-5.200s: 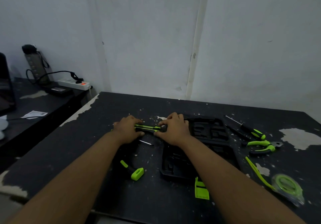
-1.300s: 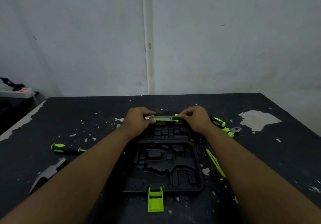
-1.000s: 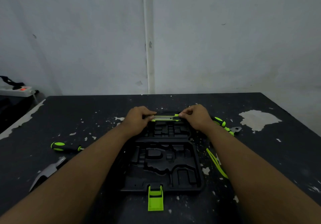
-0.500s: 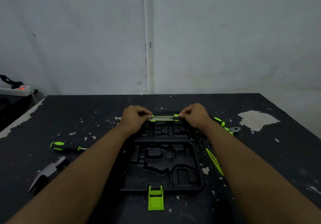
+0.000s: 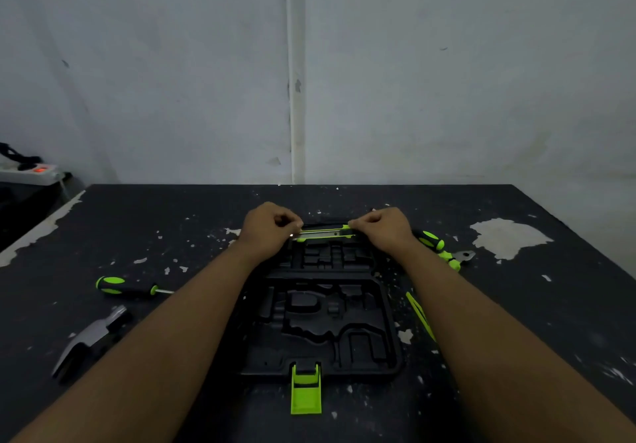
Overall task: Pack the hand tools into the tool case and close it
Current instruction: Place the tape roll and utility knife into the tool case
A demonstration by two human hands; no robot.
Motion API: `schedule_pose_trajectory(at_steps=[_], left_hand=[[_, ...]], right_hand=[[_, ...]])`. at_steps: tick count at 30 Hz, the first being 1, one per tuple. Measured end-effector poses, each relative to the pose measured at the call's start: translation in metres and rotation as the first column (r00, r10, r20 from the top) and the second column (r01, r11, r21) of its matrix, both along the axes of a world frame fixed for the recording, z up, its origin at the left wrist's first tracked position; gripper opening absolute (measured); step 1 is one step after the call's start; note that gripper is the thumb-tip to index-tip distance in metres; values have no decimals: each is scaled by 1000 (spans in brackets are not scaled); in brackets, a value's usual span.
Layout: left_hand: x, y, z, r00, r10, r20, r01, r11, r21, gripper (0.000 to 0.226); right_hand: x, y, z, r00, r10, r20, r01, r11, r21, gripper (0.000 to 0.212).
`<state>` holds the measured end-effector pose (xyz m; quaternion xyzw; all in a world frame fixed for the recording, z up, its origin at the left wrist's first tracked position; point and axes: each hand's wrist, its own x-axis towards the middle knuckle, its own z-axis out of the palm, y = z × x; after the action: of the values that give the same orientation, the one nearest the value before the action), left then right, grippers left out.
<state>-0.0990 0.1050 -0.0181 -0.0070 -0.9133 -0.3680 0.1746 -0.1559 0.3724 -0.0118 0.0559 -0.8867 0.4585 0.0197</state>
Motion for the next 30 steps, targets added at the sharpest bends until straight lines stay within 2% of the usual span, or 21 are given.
schedule_pose_trajectory(at_steps=[2,4,6,11,16,24,26,30], left_hand=[[-1,1,-1,999,42,2,-42,998,46,22],[-2,2,0,997,65,30,-66,997,28,36],[-2,2,5,995,68,77,-68,998,6,37],[-1,1,19,970,64,236,-85,993,84,47],[-4,12,18,963,147,227,-177,977,117,54],[-5,17,18,952,188,242,-224,966,129,54],[-4,17,20,954,184,236,-213,972,104,54],[-3,9,23,962,108,250,-116,993,15,56]], right_hand=[[1,-2,-3,1000,-8,24,10,998,-69,17],[1,-3,-3,998,-19,54,26,991,-133,15],[2,-1,-2,995,-29,94,46,982,-185,13],[-1,-3,-7,992,-60,110,81,978,-193,9],[-4,-2,-7,989,-68,129,94,974,-205,12],[-7,0,-9,988,-42,146,77,967,-244,13],[-6,-1,-8,990,-24,141,61,962,-265,22],[-9,-2,1,982,21,189,27,969,-247,52]])
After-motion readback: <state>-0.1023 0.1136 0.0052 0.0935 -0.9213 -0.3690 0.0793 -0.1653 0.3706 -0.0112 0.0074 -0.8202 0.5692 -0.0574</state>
